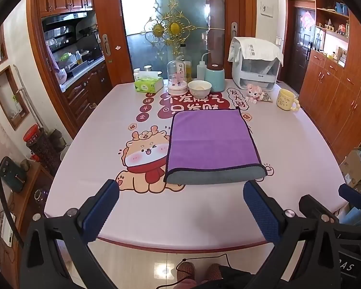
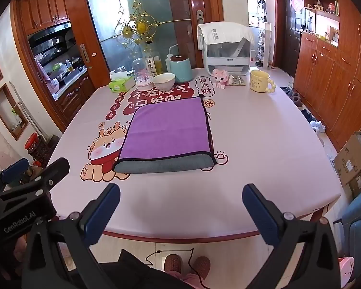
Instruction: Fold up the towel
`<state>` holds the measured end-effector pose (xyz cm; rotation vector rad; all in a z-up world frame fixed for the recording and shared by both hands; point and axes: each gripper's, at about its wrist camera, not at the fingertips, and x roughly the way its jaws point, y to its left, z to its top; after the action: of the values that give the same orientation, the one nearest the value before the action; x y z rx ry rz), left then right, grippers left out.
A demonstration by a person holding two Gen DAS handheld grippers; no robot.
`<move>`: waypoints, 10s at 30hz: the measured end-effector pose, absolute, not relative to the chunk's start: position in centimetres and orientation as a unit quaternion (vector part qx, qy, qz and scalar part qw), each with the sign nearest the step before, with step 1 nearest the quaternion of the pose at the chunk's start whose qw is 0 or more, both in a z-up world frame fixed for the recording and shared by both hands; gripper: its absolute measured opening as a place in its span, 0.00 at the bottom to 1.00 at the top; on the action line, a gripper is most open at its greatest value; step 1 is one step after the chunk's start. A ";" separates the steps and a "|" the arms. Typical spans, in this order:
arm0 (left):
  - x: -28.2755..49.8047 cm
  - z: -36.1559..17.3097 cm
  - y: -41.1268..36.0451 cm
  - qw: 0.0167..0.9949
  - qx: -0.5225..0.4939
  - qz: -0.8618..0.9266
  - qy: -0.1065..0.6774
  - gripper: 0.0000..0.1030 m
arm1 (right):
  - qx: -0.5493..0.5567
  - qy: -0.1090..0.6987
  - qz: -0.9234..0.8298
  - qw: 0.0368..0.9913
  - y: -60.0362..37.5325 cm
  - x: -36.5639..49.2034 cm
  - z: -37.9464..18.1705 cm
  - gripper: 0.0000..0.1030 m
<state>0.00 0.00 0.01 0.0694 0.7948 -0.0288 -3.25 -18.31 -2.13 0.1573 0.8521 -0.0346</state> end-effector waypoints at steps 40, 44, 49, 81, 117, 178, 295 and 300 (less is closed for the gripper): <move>2.3 -1.1 -0.1 0.918 0.016 -0.021 0.396 0.99 | 0.080 0.421 -0.022 0.903 -19.0 -1.8 -2.4 0.99; 2.3 -1.2 -0.1 0.918 0.017 -0.022 0.396 0.99 | 0.080 0.421 -0.022 0.903 -19.0 -1.8 -2.3 0.99; 2.3 -1.5 0.3 0.917 0.016 -0.024 0.398 0.99 | 0.079 0.421 -0.024 0.903 -19.2 -1.8 -2.4 0.99; 6.8 -4.8 4.2 0.874 0.054 -0.113 0.470 0.99 | 0.105 0.446 -0.082 0.885 -15.3 -0.8 -4.2 0.98; 21.1 -16.9 2.6 0.834 0.087 -0.119 0.532 0.99 | 0.043 0.475 0.009 0.879 -23.7 14.1 -16.6 0.80; 23.6 -21.1 4.7 0.778 -0.001 -0.162 0.607 0.28 | 0.020 0.517 0.055 0.854 -24.4 15.4 -20.9 0.32; 48.9 -20.8 2.3 0.838 0.005 -0.110 0.535 0.04 | -0.006 0.468 0.020 0.883 -26.4 42.0 -21.5 0.06; 48.7 -20.7 2.4 0.838 -0.002 -0.101 0.536 0.13 | 0.006 0.475 0.013 0.880 -26.8 41.9 -21.7 0.11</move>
<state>48.66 2.42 -20.66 -0.0038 1.1335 -0.2138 41.95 -26.76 -21.75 0.0115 0.9903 0.0267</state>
